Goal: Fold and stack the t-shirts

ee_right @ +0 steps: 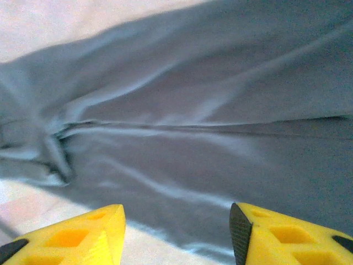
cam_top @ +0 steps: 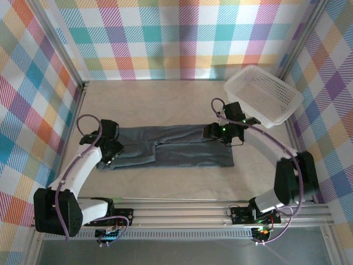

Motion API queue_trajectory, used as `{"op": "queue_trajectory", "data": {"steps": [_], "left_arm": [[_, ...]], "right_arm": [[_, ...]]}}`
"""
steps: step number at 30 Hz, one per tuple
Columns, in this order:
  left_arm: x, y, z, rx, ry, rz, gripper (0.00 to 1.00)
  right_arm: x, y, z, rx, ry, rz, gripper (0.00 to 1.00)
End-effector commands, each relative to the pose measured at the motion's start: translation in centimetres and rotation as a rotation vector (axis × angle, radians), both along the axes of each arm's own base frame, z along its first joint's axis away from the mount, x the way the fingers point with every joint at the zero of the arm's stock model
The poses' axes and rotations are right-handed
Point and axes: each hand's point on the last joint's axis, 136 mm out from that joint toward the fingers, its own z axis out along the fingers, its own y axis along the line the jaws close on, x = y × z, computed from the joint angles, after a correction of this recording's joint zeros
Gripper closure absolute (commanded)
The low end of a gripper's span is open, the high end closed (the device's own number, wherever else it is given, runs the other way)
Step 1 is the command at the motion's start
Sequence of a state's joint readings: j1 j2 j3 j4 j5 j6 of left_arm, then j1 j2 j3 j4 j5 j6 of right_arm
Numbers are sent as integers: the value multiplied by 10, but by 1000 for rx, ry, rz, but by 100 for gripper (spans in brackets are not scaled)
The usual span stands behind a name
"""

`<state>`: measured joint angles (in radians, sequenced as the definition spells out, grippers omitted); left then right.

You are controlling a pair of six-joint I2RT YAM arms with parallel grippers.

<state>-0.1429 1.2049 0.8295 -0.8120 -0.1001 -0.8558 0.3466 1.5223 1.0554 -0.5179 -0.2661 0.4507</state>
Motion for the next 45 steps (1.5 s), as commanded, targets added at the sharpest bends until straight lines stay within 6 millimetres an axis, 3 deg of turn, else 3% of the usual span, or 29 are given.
{"op": "queue_trajectory", "data": {"steps": [1, 7, 10, 15, 19, 24, 28, 31, 35, 39, 42, 45], "left_arm": [[-5, -28, -34, -141, 100, 76, 63], [21, -22, -61, -79, 170, 108, 65], [33, -17, -70, -38, 205, 94, 66], [68, -8, -77, 24, 254, 30, 68], [119, -6, -73, 77, 255, -28, 70], [207, -37, -74, 62, 194, -161, 72], [277, -99, -63, -39, 56, -315, 74], [307, -141, -64, -104, -19, -388, 73], [334, -178, -73, -200, -113, -436, 71], [356, -196, -65, -254, -214, -450, 66], [367, -198, -35, -239, -286, -471, 60], [366, -181, 26, -117, -358, -464, 51]], "right_arm": [[11, -18, -28, -167, 73, 14, 48], [27, -40, -65, -364, 162, 3, 49], [20, -43, -84, -408, 259, 27, 51], [-19, -48, -101, -507, 397, 39, 53], [-66, -30, -94, -514, 454, 64, 54], [-119, -2, -92, -409, 490, 51, 54], [-147, 47, -96, -243, 533, 48, 55], [-153, 87, -89, -176, 514, 53, 55], [-152, 137, -84, -73, 535, 46, 55], [-148, 181, -90, -16, 561, 55, 55], [-138, 196, -84, -4, 534, 62, 54], [-126, 190, -58, -17, 426, 62, 53]]}}
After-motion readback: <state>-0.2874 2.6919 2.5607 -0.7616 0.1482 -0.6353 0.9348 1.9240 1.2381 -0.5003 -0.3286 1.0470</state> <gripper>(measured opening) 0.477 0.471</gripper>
